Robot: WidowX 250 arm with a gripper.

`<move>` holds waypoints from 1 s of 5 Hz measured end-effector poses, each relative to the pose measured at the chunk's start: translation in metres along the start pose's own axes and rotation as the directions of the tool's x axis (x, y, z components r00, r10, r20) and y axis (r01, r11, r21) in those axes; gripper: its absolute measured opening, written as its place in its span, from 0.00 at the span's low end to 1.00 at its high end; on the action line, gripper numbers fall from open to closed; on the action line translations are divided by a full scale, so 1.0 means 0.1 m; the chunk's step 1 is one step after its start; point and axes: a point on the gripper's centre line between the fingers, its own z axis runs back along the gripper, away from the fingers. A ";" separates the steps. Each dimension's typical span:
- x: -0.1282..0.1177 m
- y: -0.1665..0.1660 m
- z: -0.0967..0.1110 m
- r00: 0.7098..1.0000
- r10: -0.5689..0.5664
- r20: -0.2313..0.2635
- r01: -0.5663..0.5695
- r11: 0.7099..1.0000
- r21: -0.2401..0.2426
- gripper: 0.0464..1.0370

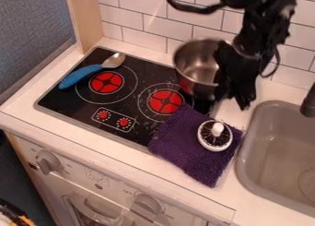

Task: Move the silver pot to the upper right corner of the burner.

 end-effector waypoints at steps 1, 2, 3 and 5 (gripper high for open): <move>0.01 -0.07 -0.07 1.000 -0.020 -0.005 0.020 0.999 -0.028 0.08; 0.02 -0.07 -0.07 1.000 -0.020 -0.001 0.020 0.999 -0.034 0.27; -0.03 -0.02 -0.10 1.000 -0.016 -0.003 0.016 0.999 -0.048 0.57; -0.15 0.07 -0.10 1.000 0.016 -0.017 -0.016 0.999 -0.033 0.97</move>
